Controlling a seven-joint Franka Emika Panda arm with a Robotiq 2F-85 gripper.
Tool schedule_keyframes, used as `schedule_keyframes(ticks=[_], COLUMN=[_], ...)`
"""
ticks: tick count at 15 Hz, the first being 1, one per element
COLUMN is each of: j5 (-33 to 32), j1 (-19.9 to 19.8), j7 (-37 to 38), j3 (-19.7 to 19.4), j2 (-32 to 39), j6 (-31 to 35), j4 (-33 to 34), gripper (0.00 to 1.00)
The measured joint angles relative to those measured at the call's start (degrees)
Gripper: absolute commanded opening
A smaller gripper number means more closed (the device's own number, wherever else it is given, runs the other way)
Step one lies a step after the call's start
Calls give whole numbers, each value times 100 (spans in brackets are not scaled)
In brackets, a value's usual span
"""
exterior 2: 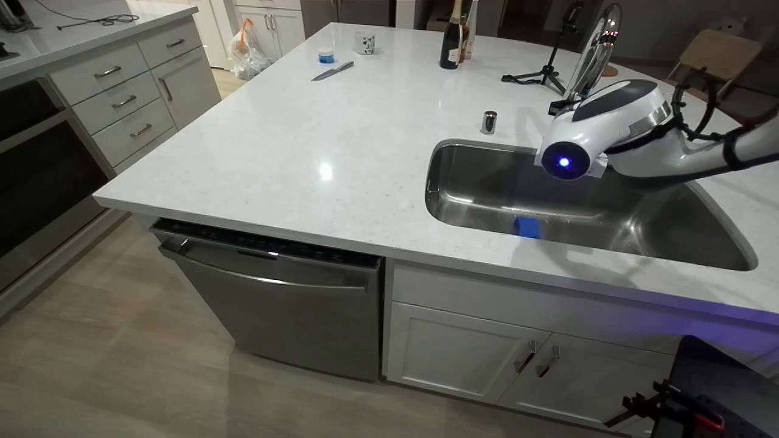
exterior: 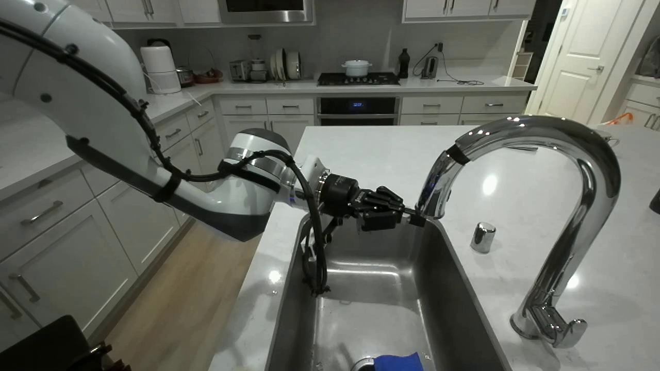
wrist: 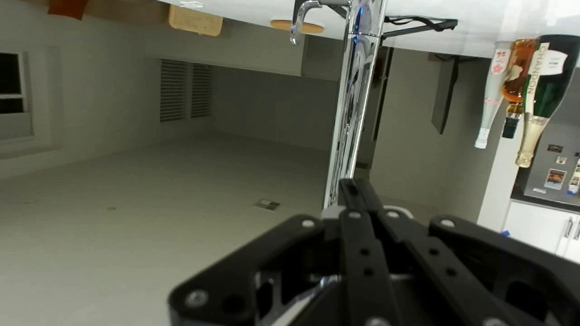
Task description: Push the spout back in the faucet
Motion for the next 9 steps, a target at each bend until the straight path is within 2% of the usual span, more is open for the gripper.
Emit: schedule_keyframes(ticks=[9], j5=[191], j1=[-134], j7=[-2], j3=[24], j2=[-228], j6=[505], j4=[-49], gripper=[0])
